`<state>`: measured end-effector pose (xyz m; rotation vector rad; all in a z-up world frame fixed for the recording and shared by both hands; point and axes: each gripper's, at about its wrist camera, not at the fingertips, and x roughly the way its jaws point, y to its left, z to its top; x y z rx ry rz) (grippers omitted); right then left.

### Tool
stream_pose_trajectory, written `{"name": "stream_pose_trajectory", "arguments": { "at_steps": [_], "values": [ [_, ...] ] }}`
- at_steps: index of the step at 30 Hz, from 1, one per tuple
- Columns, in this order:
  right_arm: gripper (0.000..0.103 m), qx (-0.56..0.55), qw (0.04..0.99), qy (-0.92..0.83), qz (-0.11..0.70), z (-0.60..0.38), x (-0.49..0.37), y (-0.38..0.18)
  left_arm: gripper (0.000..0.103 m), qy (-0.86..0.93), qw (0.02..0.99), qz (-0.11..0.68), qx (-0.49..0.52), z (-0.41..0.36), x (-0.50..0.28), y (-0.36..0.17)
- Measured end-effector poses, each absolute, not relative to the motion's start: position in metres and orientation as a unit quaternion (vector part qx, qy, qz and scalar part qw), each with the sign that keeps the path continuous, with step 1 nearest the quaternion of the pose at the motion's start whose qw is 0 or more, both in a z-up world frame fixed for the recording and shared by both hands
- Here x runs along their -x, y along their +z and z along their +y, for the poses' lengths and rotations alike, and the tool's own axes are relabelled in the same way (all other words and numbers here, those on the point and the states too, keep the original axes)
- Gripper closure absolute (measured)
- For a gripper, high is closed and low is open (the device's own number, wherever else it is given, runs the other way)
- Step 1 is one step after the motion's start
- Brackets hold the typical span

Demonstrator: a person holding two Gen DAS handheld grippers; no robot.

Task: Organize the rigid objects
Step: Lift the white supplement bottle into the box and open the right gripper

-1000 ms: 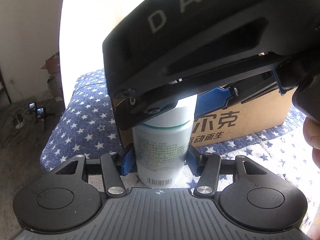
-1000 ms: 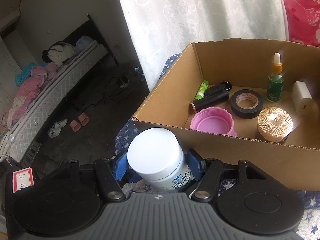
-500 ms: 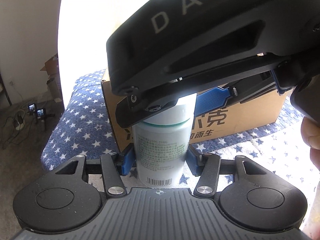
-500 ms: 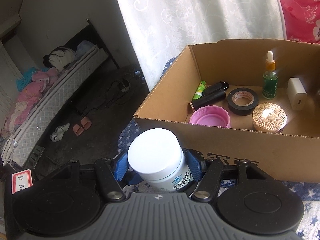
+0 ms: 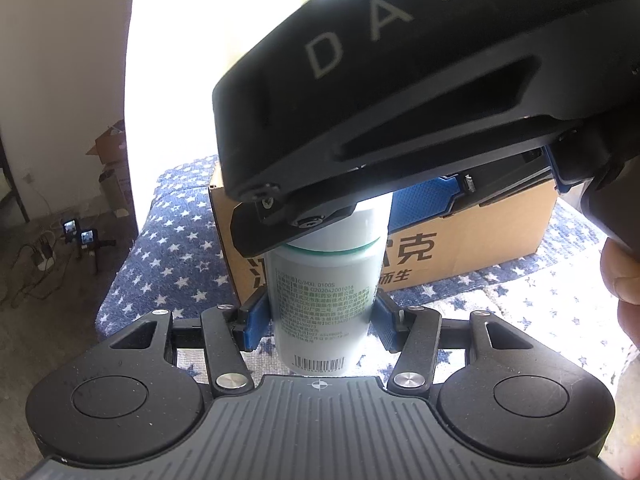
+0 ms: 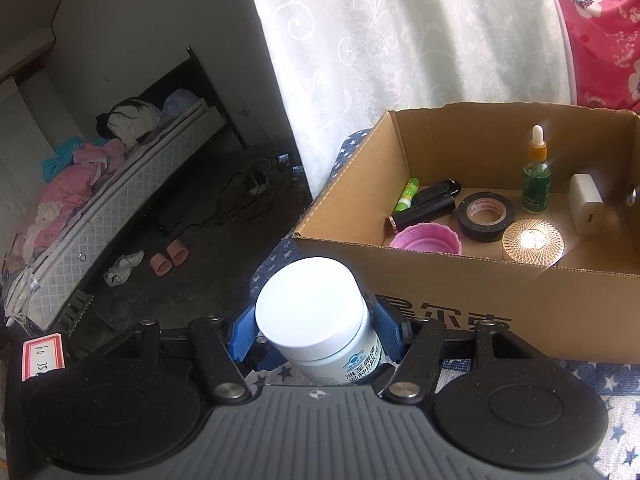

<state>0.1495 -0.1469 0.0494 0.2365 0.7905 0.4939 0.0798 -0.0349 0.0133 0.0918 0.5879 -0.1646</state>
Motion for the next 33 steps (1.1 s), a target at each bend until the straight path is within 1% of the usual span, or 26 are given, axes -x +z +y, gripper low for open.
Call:
{"name": "stream_pose_trajectory", "arguments": {
  "at_steps": [3, 11, 18, 23, 28, 33],
  "values": [
    [0.038, -0.112, 0.889, 0.240, 0.373, -0.148, -0.144, 0.054, 0.050, -0.079, 0.954, 0.284, -0.047, -0.033, -0.078, 0.012],
    [0.038, -0.105, 0.899, 0.247, 0.347, -0.153, -0.128, 0.077, 0.050, -0.081, 0.961, 0.257, -0.062, -0.042, -0.067, 0.030],
    [0.039, -0.094, 0.915, 0.242, 0.310, -0.170, -0.122, 0.118, 0.049, -0.110, 0.966, 0.219, -0.081, -0.056, -0.067, 0.061],
    [0.039, -0.090, 0.922, 0.231, 0.297, -0.193, -0.134, 0.150, 0.050, -0.148, 0.964, 0.201, -0.096, -0.071, -0.089, 0.091],
    [0.039, -0.098, 0.922, 0.209, 0.310, -0.228, -0.166, 0.163, 0.050, -0.203, 0.951, 0.221, -0.080, -0.090, -0.133, 0.110],
    [0.039, -0.111, 0.918, 0.183, 0.333, -0.265, -0.205, 0.152, 0.050, -0.242, 0.930, 0.267, -0.067, -0.119, -0.188, 0.104]
  ]
}}
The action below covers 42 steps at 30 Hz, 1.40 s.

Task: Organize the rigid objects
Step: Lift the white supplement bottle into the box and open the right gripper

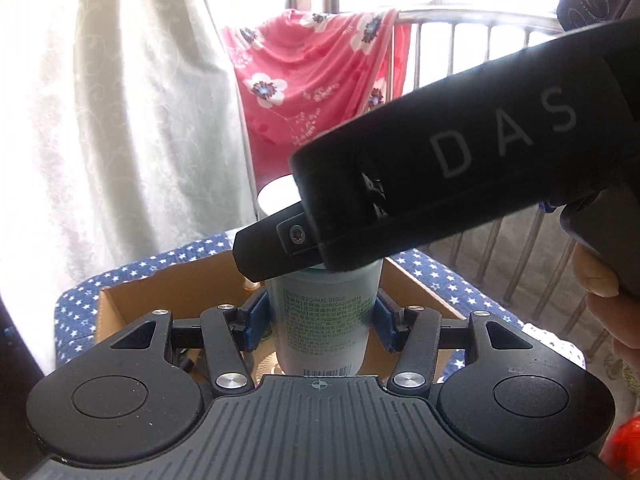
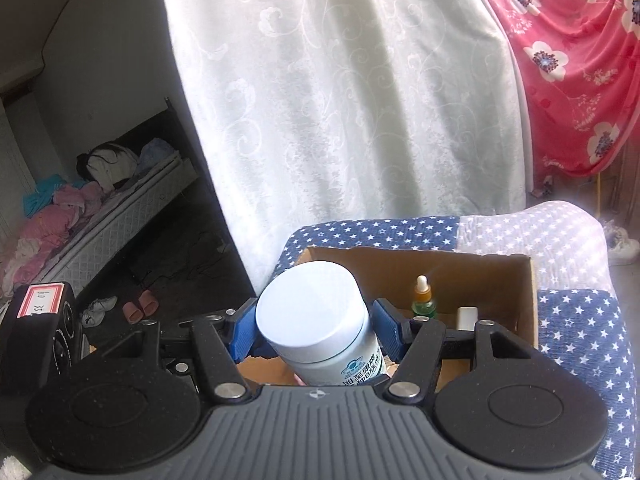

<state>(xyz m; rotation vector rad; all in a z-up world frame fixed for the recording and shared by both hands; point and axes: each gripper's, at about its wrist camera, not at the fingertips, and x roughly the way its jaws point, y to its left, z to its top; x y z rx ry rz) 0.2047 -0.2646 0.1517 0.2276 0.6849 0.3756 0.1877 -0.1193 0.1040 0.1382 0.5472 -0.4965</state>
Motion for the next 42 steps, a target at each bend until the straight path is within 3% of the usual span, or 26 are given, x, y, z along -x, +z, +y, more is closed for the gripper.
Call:
{"name": "stream_pose_trajectory", "arguments": {
  "at_steps": [12, 21, 28, 33, 42],
  "values": [
    [0.040, -0.154, 0.889, 0.156, 0.402, -0.327, -0.277, 0.071, 0.049, -0.265, 0.876, 0.401, -0.046, -0.169, -0.286, 0.038],
    [0.043, -0.138, 0.877, 0.158, 0.433, -0.338, -0.298, 0.042, 0.045, -0.269, 0.856, 0.440, -0.047, -0.171, -0.315, 0.024],
    [0.042, -0.101, 0.879, 0.159, 0.438, -0.330, -0.295, 0.044, 0.031, -0.270, 0.853, 0.443, -0.052, -0.173, -0.299, 0.042],
    [0.040, -0.113, 0.882, 0.158, 0.430, -0.334, -0.289, 0.049, 0.026, -0.261, 0.865, 0.423, -0.067, -0.179, -0.293, 0.046],
    [0.032, -0.170, 0.910, 0.148, 0.347, -0.355, -0.231, 0.098, 0.006, -0.242, 0.897, 0.363, -0.073, -0.158, -0.248, 0.077]
  ]
}}
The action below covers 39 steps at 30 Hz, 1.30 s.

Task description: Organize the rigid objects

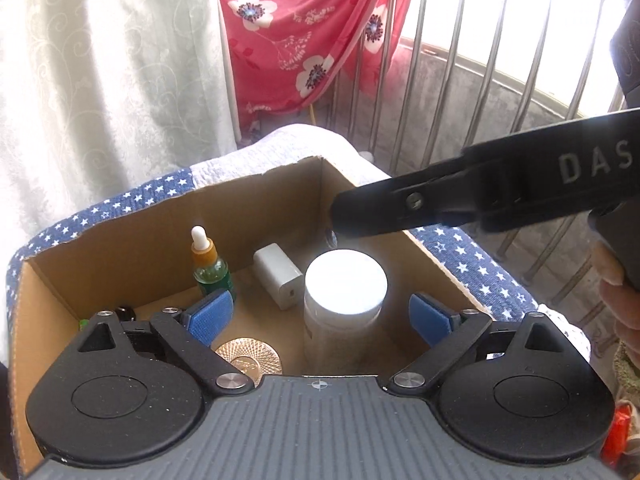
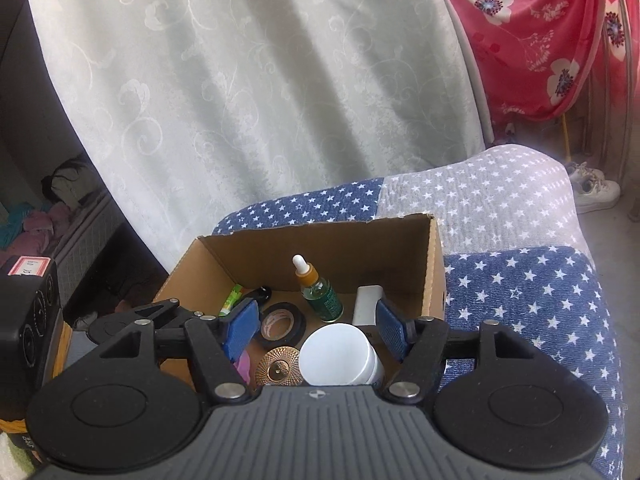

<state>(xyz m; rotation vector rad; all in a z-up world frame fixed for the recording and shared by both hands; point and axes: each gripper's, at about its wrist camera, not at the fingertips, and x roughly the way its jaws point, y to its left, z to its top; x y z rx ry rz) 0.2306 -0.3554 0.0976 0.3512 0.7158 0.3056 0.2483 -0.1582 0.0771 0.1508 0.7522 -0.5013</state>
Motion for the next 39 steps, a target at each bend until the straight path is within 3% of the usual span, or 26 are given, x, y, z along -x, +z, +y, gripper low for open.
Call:
{"name": "stream_pose_trajectory", "arguments": {
  "at_steps": [6, 8, 10, 16, 25, 39],
  "values": [
    [0.018, -0.170, 0.939, 0.138, 0.264, -0.359, -0.148, 0.137, 0.000, -0.227, 0.916, 0.326, -0.048, -0.121, -0.196, 0.103],
    [0.005, -0.164, 0.948, 0.125, 0.241, -0.357, -0.119, 0.144, 0.000, -0.207, 0.923, 0.323, -0.038, -0.105, -0.180, 0.108],
    [0.000, -0.161, 0.954, 0.112, 0.226, -0.352, -0.096, 0.146, 0.000, -0.171, 0.931, 0.320, -0.030, -0.092, -0.167, 0.108],
    [0.000, -0.146, 0.960, 0.044, 0.234, -0.322, -0.059, 0.123, 0.000, -0.056, 0.949, 0.310, -0.024, -0.060, -0.138, 0.096],
    [0.000, -0.080, 0.955, -0.034, 0.283, -0.258, -0.094, 0.068, 0.000, -0.054, 0.943, 0.328, -0.009, -0.041, -0.139, 0.070],
    [0.000, -0.054, 0.948, 0.000, 0.314, -0.233, -0.143, 0.059, 0.000, -0.034, 0.932, 0.359, 0.027, -0.032, -0.163, 0.070]
  ]
}}
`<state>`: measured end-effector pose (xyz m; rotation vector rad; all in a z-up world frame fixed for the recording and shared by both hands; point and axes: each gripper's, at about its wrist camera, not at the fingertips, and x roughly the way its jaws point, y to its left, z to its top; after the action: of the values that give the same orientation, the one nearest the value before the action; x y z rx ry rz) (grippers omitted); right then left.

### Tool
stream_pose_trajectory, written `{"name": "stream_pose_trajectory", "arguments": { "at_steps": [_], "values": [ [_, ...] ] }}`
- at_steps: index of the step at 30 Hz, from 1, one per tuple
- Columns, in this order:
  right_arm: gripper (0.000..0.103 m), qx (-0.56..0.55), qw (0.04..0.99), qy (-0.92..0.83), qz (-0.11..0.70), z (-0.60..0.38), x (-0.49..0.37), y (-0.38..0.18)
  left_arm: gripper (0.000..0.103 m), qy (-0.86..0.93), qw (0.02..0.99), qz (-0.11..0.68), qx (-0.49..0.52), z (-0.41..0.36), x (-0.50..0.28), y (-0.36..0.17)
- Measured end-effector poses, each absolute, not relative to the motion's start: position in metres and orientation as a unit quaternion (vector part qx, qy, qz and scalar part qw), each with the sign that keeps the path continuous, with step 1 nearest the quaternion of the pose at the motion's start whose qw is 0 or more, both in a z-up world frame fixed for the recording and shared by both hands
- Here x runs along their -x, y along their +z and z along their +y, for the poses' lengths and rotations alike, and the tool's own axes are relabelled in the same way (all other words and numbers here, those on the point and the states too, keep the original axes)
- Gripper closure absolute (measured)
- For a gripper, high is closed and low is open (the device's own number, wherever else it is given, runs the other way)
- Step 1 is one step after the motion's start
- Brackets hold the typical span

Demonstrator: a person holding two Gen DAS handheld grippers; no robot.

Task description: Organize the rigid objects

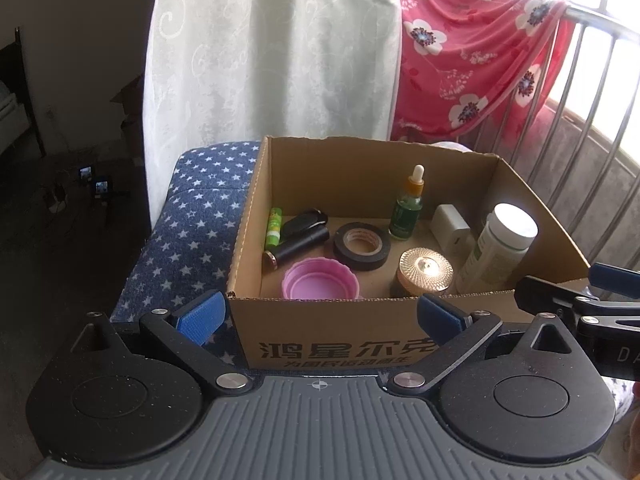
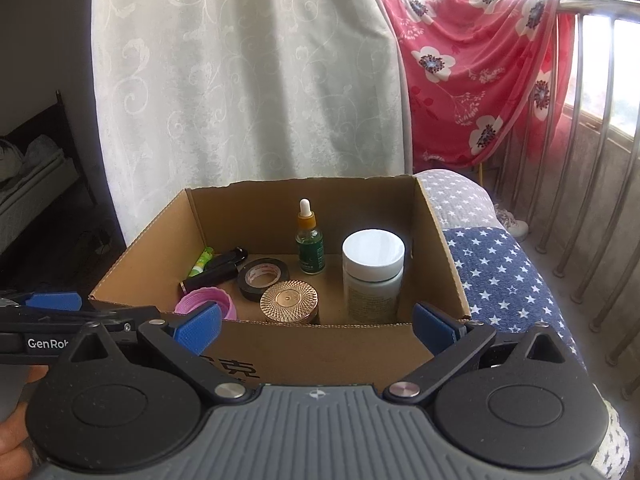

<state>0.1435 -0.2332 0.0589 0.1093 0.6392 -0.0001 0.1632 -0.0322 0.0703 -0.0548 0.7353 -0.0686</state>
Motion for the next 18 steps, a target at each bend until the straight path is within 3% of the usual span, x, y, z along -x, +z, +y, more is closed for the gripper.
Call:
{"name": "stream_pose_trajectory", "arguments": {
  "at_steps": [18],
  "values": [
    [0.000, -0.057, 0.941, -0.008, 0.333, -0.2396, -0.1555, 0.0558, 0.000, -0.033, 0.929, 0.370, 0.002, -0.0388, -0.1702, 0.0721]
  ]
}}
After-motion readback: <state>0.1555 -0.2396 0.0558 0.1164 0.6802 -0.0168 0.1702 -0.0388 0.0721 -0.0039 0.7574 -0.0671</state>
